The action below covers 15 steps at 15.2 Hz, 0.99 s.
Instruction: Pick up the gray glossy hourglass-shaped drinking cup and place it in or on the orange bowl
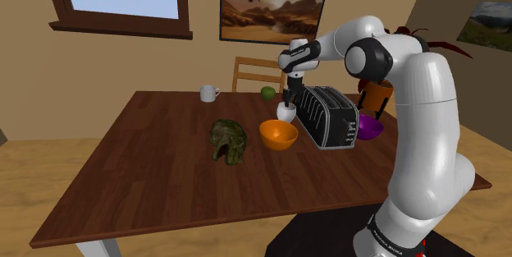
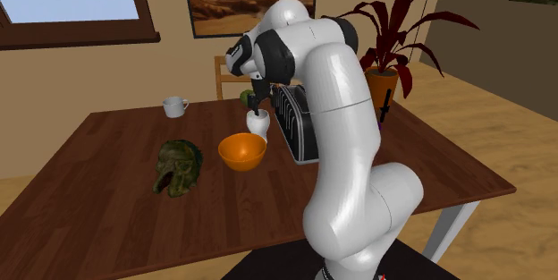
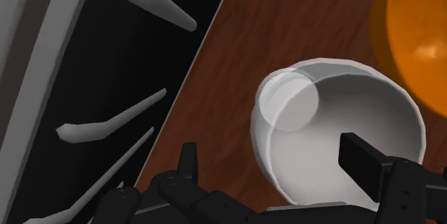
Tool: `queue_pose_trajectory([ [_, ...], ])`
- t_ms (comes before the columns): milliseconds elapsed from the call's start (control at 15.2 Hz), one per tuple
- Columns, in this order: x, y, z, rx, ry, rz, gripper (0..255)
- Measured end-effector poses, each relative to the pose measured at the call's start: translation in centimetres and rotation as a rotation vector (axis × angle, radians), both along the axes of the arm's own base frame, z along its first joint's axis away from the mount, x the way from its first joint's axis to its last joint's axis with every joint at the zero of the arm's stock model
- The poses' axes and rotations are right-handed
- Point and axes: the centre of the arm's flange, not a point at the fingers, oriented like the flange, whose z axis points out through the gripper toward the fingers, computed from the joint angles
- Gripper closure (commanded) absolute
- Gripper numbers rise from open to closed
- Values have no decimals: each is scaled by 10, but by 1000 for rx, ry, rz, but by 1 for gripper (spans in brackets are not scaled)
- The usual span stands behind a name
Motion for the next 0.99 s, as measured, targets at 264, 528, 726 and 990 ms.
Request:
queue_pose_trajectory([
  [264, -2, -2, -22, 0, 0, 0, 0],
  [528, -3, -3, -30, 0, 0, 0, 0],
  [726, -2, -3, -30, 0, -1, 0, 0],
  [990, -2, -3, -30, 0, -1, 0, 255],
])
